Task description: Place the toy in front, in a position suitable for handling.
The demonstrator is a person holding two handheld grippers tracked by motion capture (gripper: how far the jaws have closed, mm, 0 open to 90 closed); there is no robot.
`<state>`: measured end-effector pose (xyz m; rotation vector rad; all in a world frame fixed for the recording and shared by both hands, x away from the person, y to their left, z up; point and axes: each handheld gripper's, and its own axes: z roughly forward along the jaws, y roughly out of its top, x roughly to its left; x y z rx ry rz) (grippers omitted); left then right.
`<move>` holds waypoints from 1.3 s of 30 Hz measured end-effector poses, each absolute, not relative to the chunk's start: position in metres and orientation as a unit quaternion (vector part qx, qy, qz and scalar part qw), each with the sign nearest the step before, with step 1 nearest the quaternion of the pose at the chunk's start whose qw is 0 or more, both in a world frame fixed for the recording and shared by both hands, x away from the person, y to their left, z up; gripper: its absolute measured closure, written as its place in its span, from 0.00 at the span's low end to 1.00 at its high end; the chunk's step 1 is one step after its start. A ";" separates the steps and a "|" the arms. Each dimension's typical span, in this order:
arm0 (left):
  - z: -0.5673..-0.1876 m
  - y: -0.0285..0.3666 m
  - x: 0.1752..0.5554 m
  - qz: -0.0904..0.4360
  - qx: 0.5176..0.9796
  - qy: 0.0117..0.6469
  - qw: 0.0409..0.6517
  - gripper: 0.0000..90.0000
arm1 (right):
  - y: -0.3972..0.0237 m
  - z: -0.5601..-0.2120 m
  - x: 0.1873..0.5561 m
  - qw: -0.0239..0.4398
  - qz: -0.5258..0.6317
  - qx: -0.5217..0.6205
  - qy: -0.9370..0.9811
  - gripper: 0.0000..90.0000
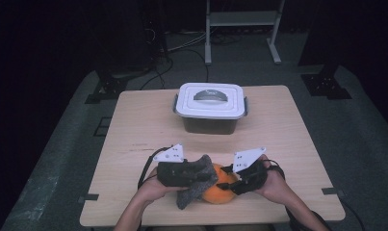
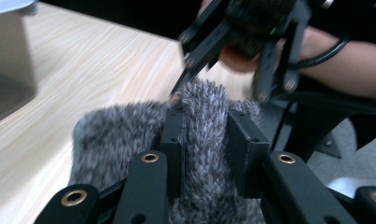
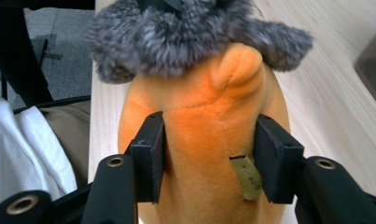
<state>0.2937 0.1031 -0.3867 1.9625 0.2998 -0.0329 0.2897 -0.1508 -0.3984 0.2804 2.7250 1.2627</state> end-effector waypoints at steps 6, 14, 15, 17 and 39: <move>-0.388 0.105 0.296 0.006 0.834 0.136 0.535 0.78 | -0.156 -0.401 0.291 0.059 0.424 0.087 0.900 0.55; -0.401 0.115 0.303 -0.005 0.832 0.163 0.530 0.78 | -0.172 -0.405 0.302 0.017 0.441 0.127 0.888 0.47; -0.401 0.113 0.302 -0.004 0.833 0.162 0.529 0.78 | -0.169 -0.404 0.301 0.020 0.437 0.131 0.890 0.43; -0.401 0.112 0.301 -0.006 0.833 0.159 0.530 0.78 | -0.165 -0.401 0.298 0.034 0.427 0.132 0.894 0.39; -0.400 0.116 0.303 -0.022 0.819 0.168 0.548 0.77 | -0.168 -0.405 0.292 0.043 0.436 0.071 0.896 0.57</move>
